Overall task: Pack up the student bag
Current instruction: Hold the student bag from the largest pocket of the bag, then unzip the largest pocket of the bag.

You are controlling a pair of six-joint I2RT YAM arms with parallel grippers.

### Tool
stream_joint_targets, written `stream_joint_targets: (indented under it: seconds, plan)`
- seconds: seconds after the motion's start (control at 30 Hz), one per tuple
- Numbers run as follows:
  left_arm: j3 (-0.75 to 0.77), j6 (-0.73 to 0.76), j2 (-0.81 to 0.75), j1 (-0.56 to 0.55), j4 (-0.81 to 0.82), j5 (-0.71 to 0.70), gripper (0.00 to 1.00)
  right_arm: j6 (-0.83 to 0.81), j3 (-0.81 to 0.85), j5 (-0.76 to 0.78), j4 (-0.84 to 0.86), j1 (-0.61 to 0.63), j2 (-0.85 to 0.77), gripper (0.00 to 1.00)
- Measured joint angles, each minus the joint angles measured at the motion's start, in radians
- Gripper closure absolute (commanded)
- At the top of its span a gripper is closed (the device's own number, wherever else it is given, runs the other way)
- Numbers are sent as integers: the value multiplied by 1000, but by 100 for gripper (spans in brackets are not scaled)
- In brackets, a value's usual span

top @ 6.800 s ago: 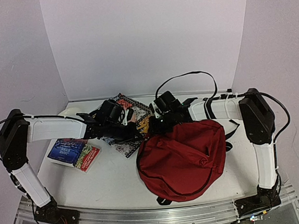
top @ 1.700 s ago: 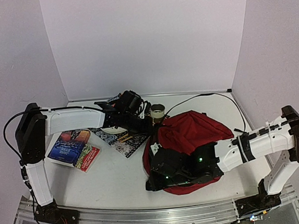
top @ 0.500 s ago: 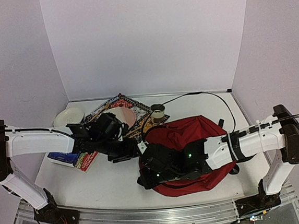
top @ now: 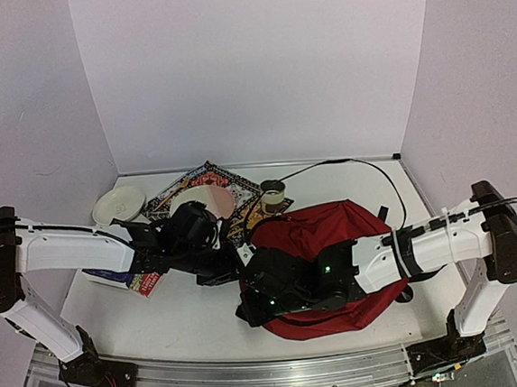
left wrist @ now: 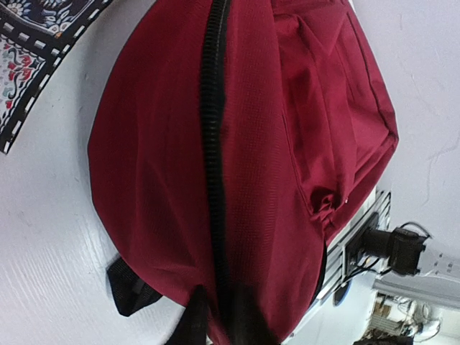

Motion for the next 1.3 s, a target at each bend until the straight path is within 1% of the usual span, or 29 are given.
stream_joint_targets:
  seconds: [0.2, 0.57, 0.77, 0.97, 1.17, 1.3]
  plan:
    - [0, 10, 0, 5, 0, -7, 100, 25, -88, 1, 0, 0, -52, 100]
    - [2, 71, 0, 75, -4, -6, 100, 99, -223, 29, -101, -19, -225, 100]
    - [11, 111, -9, 109, -38, -23, 100, 160, -302, 48, -192, -35, -314, 100]
    - [19, 135, -30, 123, -56, -26, 100, 244, -404, 59, -262, -106, -456, 100]
    - [20, 136, -48, 142, -47, 26, 100, 317, -472, 51, -251, -191, -593, 100]
    - [20, 134, -64, 166, -32, 66, 100, 336, -481, 37, -234, -213, -621, 100]
